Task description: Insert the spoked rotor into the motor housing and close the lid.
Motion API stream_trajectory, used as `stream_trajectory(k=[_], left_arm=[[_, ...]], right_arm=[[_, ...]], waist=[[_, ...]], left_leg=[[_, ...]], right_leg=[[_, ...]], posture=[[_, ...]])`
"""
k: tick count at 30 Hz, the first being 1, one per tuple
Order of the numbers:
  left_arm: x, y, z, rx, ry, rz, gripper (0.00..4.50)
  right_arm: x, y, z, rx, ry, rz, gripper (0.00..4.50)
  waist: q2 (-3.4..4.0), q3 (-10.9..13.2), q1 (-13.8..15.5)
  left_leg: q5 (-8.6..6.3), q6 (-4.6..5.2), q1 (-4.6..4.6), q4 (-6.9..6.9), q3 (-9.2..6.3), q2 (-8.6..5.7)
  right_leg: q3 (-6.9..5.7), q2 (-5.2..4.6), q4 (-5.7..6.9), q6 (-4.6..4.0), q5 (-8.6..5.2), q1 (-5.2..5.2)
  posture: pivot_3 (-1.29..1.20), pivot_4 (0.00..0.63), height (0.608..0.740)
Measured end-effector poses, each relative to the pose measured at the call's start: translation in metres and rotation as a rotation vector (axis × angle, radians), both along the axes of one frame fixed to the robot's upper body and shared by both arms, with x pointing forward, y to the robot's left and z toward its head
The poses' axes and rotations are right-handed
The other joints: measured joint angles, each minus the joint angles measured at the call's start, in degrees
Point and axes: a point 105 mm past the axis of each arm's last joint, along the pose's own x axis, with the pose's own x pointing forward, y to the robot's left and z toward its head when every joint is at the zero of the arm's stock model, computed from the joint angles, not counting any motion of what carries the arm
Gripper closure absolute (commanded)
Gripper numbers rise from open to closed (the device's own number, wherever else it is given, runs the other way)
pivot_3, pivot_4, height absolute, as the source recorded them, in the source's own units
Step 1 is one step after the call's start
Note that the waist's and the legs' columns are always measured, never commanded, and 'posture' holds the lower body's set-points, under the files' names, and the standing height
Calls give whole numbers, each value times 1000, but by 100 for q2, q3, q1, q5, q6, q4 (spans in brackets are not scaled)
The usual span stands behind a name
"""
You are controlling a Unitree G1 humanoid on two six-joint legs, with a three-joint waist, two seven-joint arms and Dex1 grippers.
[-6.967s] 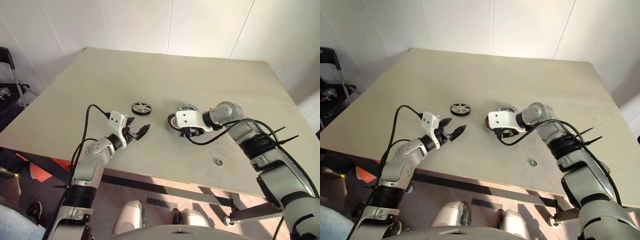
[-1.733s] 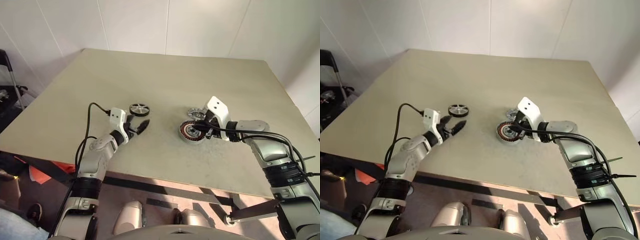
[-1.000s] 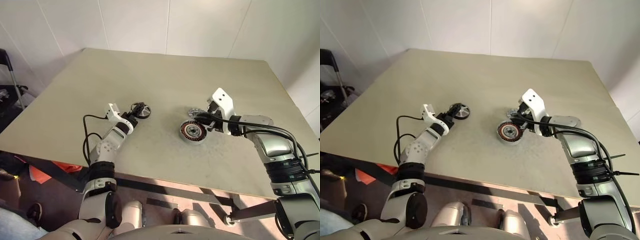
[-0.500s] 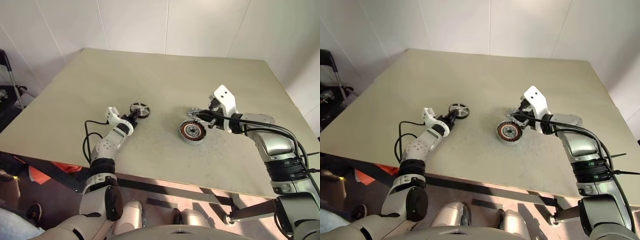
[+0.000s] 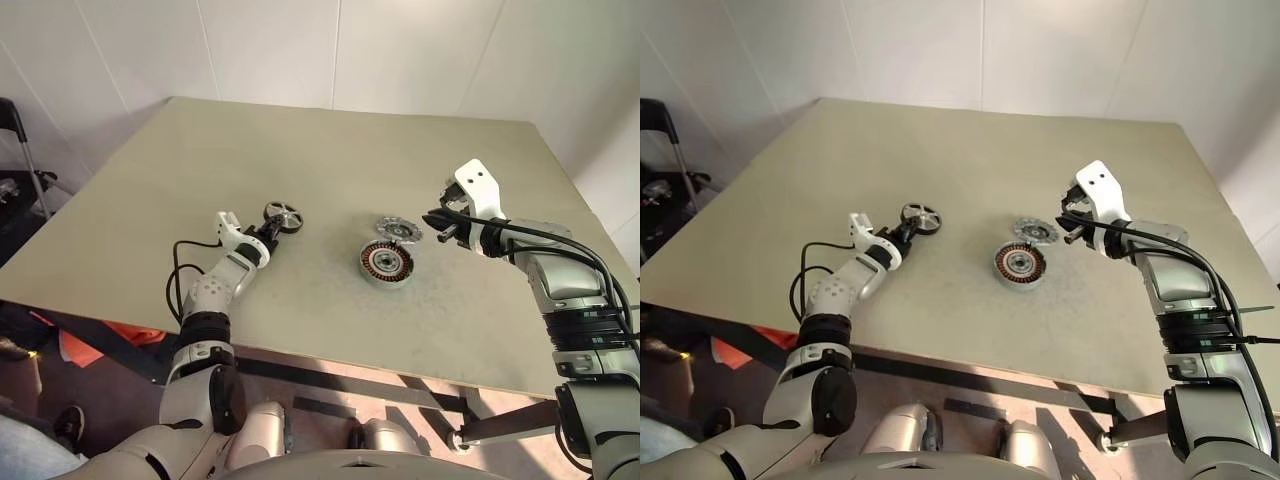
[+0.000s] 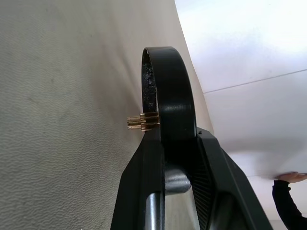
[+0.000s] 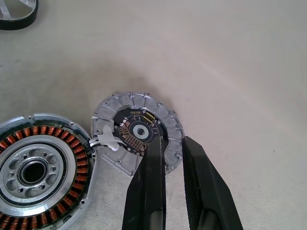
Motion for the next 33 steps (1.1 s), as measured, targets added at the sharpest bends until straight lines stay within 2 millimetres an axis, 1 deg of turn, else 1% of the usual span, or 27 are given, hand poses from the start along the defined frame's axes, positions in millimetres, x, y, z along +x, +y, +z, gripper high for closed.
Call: stream_trajectory(k=[1, 3, 4, 6, 8, 10, 13, 14, 17, 20, 23, 29, 33], left_arm=[[0, -1, 0, -3, 1, -4, 4108], [-4, -12, 2, -42, -3, -72, 4108], [-7, -22, 3, -72, -2, -116, 4108], [-16, -49, 8, -157, -3, -229, 4108], [-24, -73, 15, -211, -6, -335, 4108], [-29, -85, 21, -235, -14, -405, 4108], [-35, -96, 36, -268, -43, -502, 4108], [-37, -99, 40, -285, -48, -532, 4108], [-43, -110, 47, -311, -51, -608, 4108], [-47, -117, 47, -321, -37, -653, 4108], [-49, -124, 40, -308, -5, -679, 4108], [-58, -141, 16, -251, 87, -744, 4108], [-57, -147, 15, -231, 83, -762, 4108]], right_arm=[[0, 0, 0, -1, -1, -2, 3860], [1, -9, 0, -28, -8, -41, 3860], [2, -16, 0, -42, -7, -69, 3860], [3, -33, -1, -71, -5, -138, 3860], [3, -46, -2, -95, -1, -188, 3860], [3, -53, -3, -109, 2, -213, 3860], [0, -75, -4, -165, 12, -288, 3860], [0, -78, -3, -170, 9, -301, 3860], [-2, -80, -4, -170, 8, -312, 3860], [-6, -84, -8, -169, 18, -325, 3860], [-9, -85, -9, -171, 18, -338, 3860], [-14, -85, -8, -173, 9, -346, 3860], [-17, -88, -7, -170, 9, -363, 3860]], waist=[[0, 0, 7], [0, 0, 26], [0, 0, 43], [-1, 1, 66], [-5, 4, 43], [-6, 5, 6], [-4, 5, -10], [-4, 5, -11], [-3, 5, -3], [-3, 5, 1], [-3, 5, 5], [-3, 5, 10], [-1, 5, 11]], left_leg=[[-1, 1, 0, 0, 0, 0], [-1, 2, -5, 0, 0, -1], [-2, 3, -8, 2, 0, -1], [-1, 2, -15, 11, 4, -1], [-3, 5, -31, 19, 7, -1], [0, 12, -33, 17, 7, 0], [0, 19, -33, 7, 8, 0], [0, 21, -31, 6, 8, 0], [0, 26, -30, 6, 8, 1], [-4, 33, -31, 9, 9, 0], [-4, 39, -32, 9, 10, 1], [-4, 40, -31, 9, 10, 1], [-5, 39, -31, 9, 10, 1]], right_leg=[[0, 0, -2, 0, 0, 2], [0, 0, -1, 0, 0, -1], [0, -1, -4, 0, 0, -1], [0, -2, -7, 0, 0, -2], [0, -3, -7, 0, 0, -16], [0, -3, -6, 0, 0, -22], [0, -2, -5, 0, 0, -31], [0, -2, -5, 0, 0, -31], [0, -2, -4, 0, 0, -29], [0, -2, -6, 0, 0, -26], [0, -2, -6, 0, 0, -27], [0, -2, -10, 0, 0, -26], [0, -2, -9, 0, 0, -26]], posture=[[0, 0, 740], [0, 0, 740], [0, 0, 740], [0, 0, 740], [0, 0, 740], [0, 0, 740], [0, 0, 740], [0, 0, 740], [0, 0, 740], [0, 0, 740], [0, 0, 740], [0, 0, 740], [0, 0, 740]])
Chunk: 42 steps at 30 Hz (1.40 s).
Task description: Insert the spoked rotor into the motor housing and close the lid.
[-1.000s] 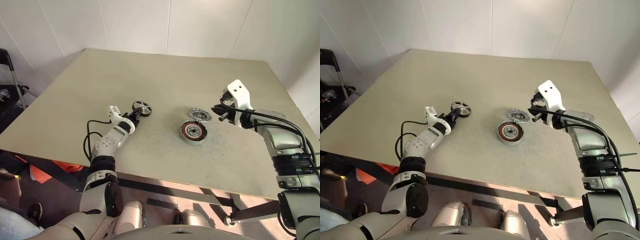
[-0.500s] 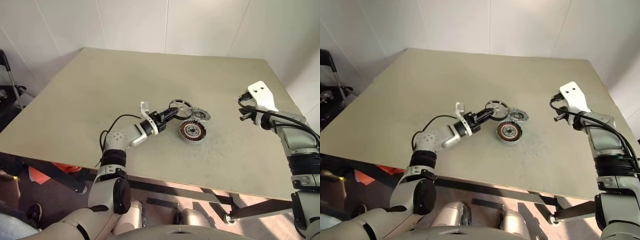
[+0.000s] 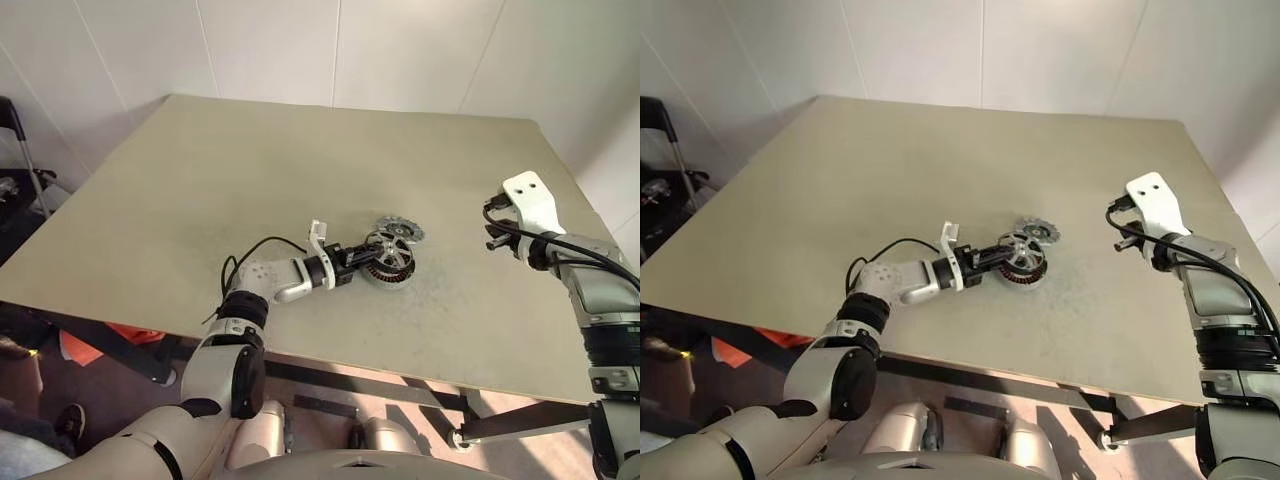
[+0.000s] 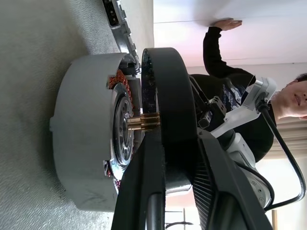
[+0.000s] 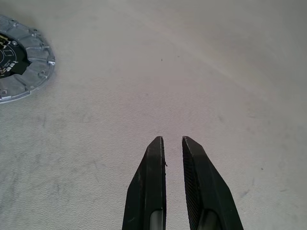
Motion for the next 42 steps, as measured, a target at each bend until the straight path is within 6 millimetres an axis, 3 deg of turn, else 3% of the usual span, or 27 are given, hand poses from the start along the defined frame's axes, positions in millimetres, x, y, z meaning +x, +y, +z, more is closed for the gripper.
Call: stream_trajectory(k=[6, 12, 20, 26, 31, 38, 42], left_arm=[[2, -2, -1, 10, -15, -1, 4108], [0, -4, 0, 17, -54, -28, 2158], [-1, -2, 7, 25, -85, -51, 2158], [0, 21, 9, 45, -107, -14, 2158], [5, 47, 14, 73, -142, 48, 2158], [6, 65, 16, 100, -175, 104, 2158], [11, 80, 16, 171, -255, 176, 2158]], right_arm=[[-2, -1, -1, -3, 3, -10, 3860], [-2, 0, -1, -1, 1, -10, 3860], [4, 10, 2, 20, -18, 16, 3860], [5, 23, 4, 43, -19, 78, 3860], [5, 44, 13, 85, -48, 170, 3860], [0, 79, 28, 164, -95, 315, 3860], [-10, 104, 21, 226, -81, 392, 3860]], waist=[[0, 0, -1], [3, -2, 3], [4, -1, -1], [12, 2, -18], [15, 4, -12], [16, 4, -8], [16, 5, -9]], left_leg=[[0, 0, 1, 0, 0, 0], [-3, -5, 12, 0, 0, 0], [-5, -11, 20, -3, 0, 0], [0, 0, 0, -4, 0, 2], [-5, -8, 3, -4, 1, 3], [-6, -11, 1, -5, 2, 3], [-7, -13, 2, -9, 2, 4]], right_leg=[[0, 0, 0, 0, 0, 1], [0, -1, -1, 0, 0, 13], [0, -1, 0, 0, 0, 19], [0, 0, 1, 0, 0, -3], [0, 0, 1, 0, 0, 1], [0, 0, -1, 0, 0, 0], [0, 0, -2, 0, 0, -1]], posture=[[0, 0, 740], [0, 0, 740], [0, 0, 740], [0, 0, 740], [0, 0, 740], [0, 0, 740], [0, 0, 740]])
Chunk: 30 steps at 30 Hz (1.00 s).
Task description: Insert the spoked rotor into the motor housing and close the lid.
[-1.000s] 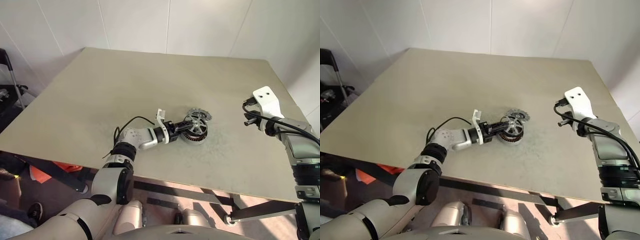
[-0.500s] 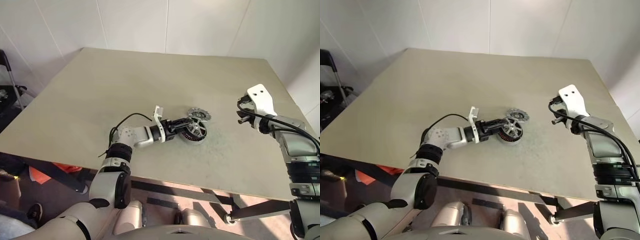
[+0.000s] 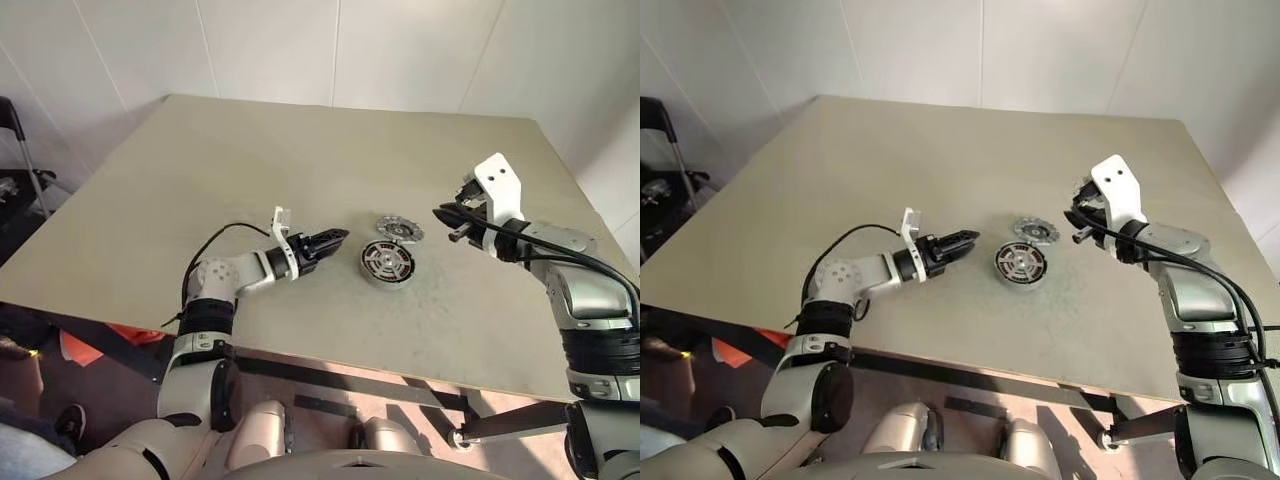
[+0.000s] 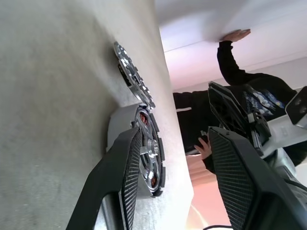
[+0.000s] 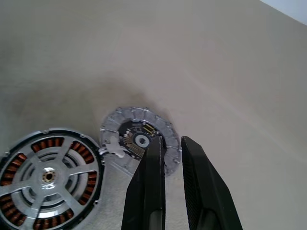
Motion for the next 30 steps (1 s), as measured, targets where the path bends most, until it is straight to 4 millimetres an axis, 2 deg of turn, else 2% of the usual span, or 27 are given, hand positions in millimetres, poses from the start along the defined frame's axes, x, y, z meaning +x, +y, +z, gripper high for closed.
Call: stream_trajectory(k=[9, 12, 15, 17, 22, 25, 28, 30], left_arm=[[16, 35, 0, 113, -102, 173, 2158], [18, 39, -1, 128, -109, 200, 2158], [21, 43, 0, 133, -113, 228, 2158], [22, 44, 0, 132, -118, 240, 2158], [23, 46, -2, 158, -130, 252, 2158], [24, 48, -11, 296, -206, 255, 2158], [21, 51, -24, 423, -269, 241, 2130], [22, 52, -24, 452, -305, 237, 2130]], right_arm=[[-22, 54, -57, 90, 183, 101, 3860], [-18, 59, -62, 96, 185, 87, 3860], [-12, 61, -67, 76, 179, 71, 3860], [-10, 60, -66, 73, 174, 66, 3860], [-15, 53, -56, 45, 163, 118, 3860], [-21, 44, -33, -58, 84, 218, 3860], [-29, 22, -17, -252, 45, 317, 3301], [-33, 16, -14, -358, 39, 387, 2682]], waist=[[2, 2, -9], [-8, 0, -12], [-20, -3, -18], [-21, -2, -19], [-23, 6, -3], [-21, 8, 3], [-22, 7, 10], [-22, 7, 8]], left_leg=[[5, -19, 4, -13, 0, 0], [9, -26, 12, -14, 0, 0], [8, -28, 62, -17, 0, 0], [10, -34, 77, -19, 0, 0], [16, -43, 56, -28, 0, 0], [14, -38, 31, -39, 0, 0], [9, -27, 7, -45, 0, -1], [11, -19, -12, -45, 0, -1]], right_leg=[[0, 0, -1, 1, 0, -2], [0, 0, -1, 1, 0, 6], [1, 0, -4, 6, -4, 48], [2, 0, -7, 45, -26, 62], [4, 0, -11, 48, -25, 46], [4, 0, -12, 17, -5, 21], [4, 1, -11, 24, -10, 0], [3, 1, -10, 23, -10, -17]], posture=[[0, 0, 740], [0, 0, 740], [0, 0, 740], [0, 0, 740], [0, 0, 740], [0, 0, 740], [0, 0, 740], [0, 0, 740]])
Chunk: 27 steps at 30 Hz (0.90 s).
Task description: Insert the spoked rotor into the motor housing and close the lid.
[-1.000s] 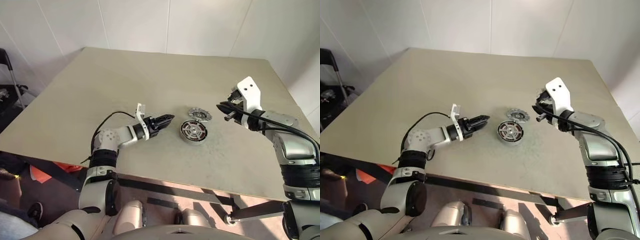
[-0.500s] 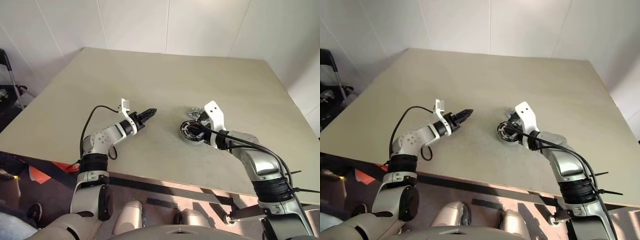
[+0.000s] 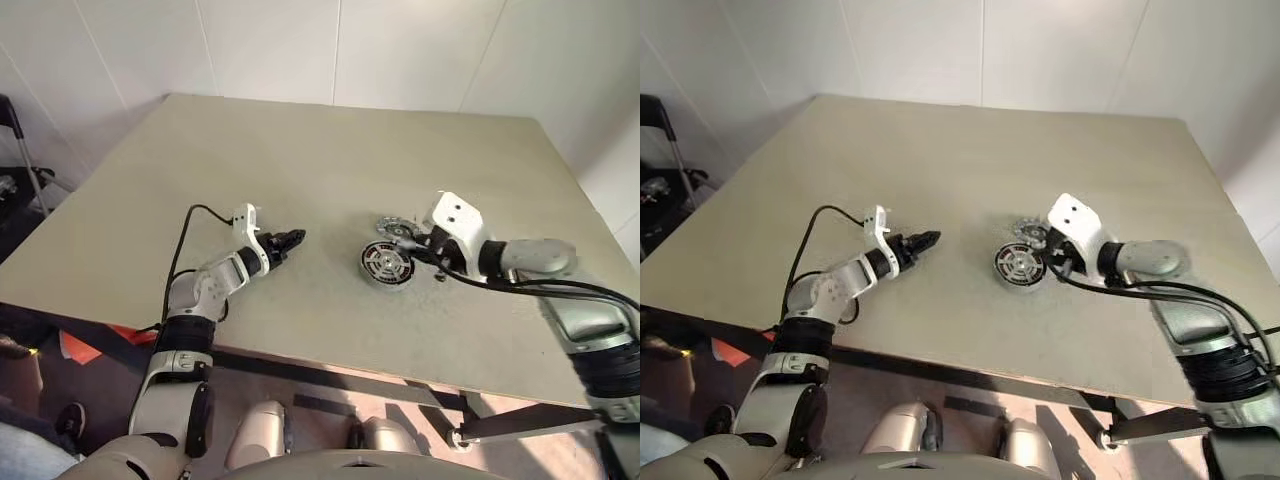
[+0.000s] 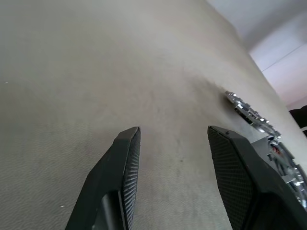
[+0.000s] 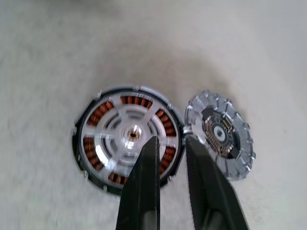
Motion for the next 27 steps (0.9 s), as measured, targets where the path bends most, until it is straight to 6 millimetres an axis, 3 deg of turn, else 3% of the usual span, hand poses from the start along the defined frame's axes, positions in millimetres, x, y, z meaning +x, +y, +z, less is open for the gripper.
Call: stream_trajectory(k=[3, 6, 12, 16, 27], left_arm=[[1, 0, 1, 24, -29, -3, 2130], [1, -2, 0, 33, -36, -4, 2130], [0, -6, -3, 35, -39, 1, 2130], [-5, -5, -12, 33, -18, 15, 2130], [-7, -2, -12, 39, -20, 43, 2130]], right_arm=[[1, -4, 4, -126, -35, 104, 1685], [-1, 0, 0, -220, -43, 218, 1685], [-17, 13, -27, -346, 34, 456, 1685], [-12, 13, -28, -388, 30, 511, 1685], [2, 5, -43, -434, 54, 534, 1685]], waist=[[1, -1, -27], [1, -1, -24], [2, -1, -24], [3, -2, -26], [2, -3, -28]], left_leg=[[3, 9, -9, 8, 0, 0], [1, 4, -6, 20, 0, 1], [-9, 21, -11, 57, 0, 5], [-12, 29, -12, 70, 0, 6], [-12, 38, -7, 81, 0, 8]], right_leg=[[0, 0, 4, -2, 0, -9], [0, 0, 10, -5, 0, -6], [0, -1, 21, -10, 5, 1], [0, -1, 26, -11, 6, 4], [0, -1, 34, -13, 7, 12]], posture=[[0, 0, 740], [0, 0, 740], [0, 0, 740], [0, 0, 740], [0, 0, 740]])
